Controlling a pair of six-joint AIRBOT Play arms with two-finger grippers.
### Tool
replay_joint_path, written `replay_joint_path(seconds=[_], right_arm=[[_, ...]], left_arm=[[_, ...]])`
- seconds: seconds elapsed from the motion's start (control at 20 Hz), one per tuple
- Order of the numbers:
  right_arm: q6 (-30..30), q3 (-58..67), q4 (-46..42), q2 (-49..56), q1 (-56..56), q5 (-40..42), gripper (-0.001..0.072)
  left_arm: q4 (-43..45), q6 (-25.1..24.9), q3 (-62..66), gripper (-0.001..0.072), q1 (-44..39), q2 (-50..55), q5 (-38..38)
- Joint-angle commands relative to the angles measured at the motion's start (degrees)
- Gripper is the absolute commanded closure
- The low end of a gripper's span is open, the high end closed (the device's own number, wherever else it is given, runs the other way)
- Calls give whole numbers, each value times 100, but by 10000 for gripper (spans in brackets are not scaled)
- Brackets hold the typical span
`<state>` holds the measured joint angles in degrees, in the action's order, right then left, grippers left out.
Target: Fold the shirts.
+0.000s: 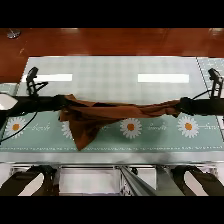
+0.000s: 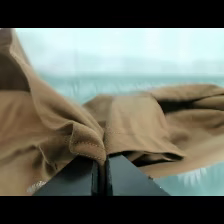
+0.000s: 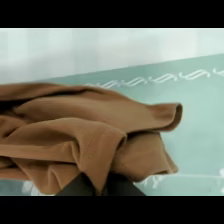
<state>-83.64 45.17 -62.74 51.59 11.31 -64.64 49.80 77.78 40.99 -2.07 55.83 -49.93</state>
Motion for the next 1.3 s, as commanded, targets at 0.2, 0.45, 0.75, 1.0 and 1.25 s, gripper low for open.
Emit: replay_joint_path(seconds=[0.2, 0.45, 0.75, 1.0, 1.25], right_arm=[[273, 1974, 164, 2660, 269, -813, 86], [553, 1808, -507, 1895, 1923, -1115, 88], [1161, -960, 1261, 990, 2798, -210, 94], [1346, -1434, 1303, 990, 2459, -140, 94], [1320, -1434, 1292, 990, 2028, -4, 94]], left_arm=[[422, 35, 1825, 6, 50, 1773, -855], [1547, 273, 1451, 7, 1810, 1029, -2063], [129, 109, -1543, 7, 2321, -107, -1292], [-1353, -619, -2356, 7, 1786, -109, -317], [-2020, -621, -2358, 7, 179, 203, 970]])
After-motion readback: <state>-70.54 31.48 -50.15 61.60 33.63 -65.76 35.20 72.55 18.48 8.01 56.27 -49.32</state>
